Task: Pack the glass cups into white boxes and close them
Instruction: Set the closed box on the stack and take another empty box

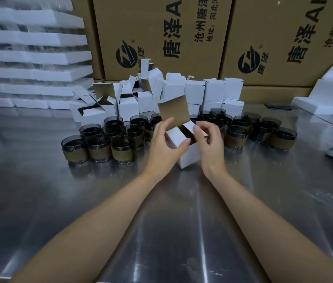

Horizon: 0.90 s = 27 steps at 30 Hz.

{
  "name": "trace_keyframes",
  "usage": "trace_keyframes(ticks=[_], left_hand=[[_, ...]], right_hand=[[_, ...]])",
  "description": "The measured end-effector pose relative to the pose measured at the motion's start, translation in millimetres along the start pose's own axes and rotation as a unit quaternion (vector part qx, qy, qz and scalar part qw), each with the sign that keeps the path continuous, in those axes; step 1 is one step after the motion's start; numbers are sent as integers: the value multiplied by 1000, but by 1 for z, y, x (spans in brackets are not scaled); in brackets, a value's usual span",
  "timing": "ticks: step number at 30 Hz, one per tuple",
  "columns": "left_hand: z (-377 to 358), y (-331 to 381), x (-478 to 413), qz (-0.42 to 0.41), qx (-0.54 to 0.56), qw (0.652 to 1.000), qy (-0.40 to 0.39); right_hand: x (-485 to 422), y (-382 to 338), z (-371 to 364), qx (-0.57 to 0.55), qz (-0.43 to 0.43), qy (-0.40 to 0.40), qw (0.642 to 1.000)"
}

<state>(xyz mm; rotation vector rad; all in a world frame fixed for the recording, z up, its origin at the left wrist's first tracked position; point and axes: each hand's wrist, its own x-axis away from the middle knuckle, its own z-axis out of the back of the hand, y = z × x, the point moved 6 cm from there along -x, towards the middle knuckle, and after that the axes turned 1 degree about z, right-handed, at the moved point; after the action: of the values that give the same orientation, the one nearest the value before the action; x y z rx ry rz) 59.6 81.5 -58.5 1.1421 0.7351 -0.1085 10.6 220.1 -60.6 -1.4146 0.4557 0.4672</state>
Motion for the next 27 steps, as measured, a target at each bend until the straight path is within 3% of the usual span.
trace_keyframes(ticks=[2,7,12,16,20,22,27], left_hand=[[-3,-2,0,-1,-12,1000,-9],[0,-13,-4,64,21,998,-4],[2,-12,-3,49,19,999,11],[8,-25,-7,124,13,991,54],[0,-37,-8,151,-71,986,-20],[-1,-38,-9,144,-88,985,-40],[2,-47,-9,179,-40,982,-48]], right_hand=[[-1,1,-2,33,4,-28,999],[-6,10,10,77,-38,9,996],[-12,11,18,71,-52,64,994],[-16,23,31,32,-102,111,988],[-14,38,26,84,-172,51,980],[-12,45,18,55,-212,-2,976],[-12,47,13,36,-216,-38,975]])
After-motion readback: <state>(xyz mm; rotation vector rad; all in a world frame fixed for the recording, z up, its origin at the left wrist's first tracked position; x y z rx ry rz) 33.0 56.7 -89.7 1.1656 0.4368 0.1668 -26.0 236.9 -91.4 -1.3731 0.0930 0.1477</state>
